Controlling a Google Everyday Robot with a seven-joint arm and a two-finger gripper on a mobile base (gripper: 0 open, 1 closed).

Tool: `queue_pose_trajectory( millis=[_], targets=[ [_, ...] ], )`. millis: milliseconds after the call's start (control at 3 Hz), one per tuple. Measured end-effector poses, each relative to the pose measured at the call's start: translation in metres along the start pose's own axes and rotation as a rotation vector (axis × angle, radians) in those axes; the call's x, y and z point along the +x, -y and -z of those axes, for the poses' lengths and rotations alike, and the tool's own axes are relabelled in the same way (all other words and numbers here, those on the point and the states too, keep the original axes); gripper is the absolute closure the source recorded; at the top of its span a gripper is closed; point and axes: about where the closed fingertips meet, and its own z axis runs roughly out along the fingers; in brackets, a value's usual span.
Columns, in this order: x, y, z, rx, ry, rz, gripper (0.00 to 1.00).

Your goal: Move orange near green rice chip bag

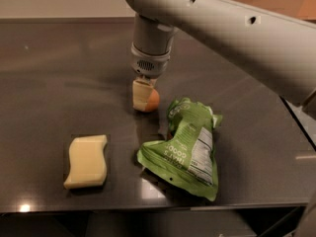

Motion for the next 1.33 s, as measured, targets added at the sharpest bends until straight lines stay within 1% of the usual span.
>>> queue_pose_trajectory(
  millis=[333, 667, 1000, 1333],
  targets=[
    [0.034, 0.002, 0.007, -0.007, -0.011, -0.063, 1.00],
    [0.055, 0.004, 0.010, -0.022, -0.005, -0.108, 0.82],
    [0.064, 0.008, 0.009, -0.034, 0.011, -0.134, 0.60],
    [0.067, 0.010, 0.009, -0.040, 0.030, -0.144, 0.36]
  ],
)
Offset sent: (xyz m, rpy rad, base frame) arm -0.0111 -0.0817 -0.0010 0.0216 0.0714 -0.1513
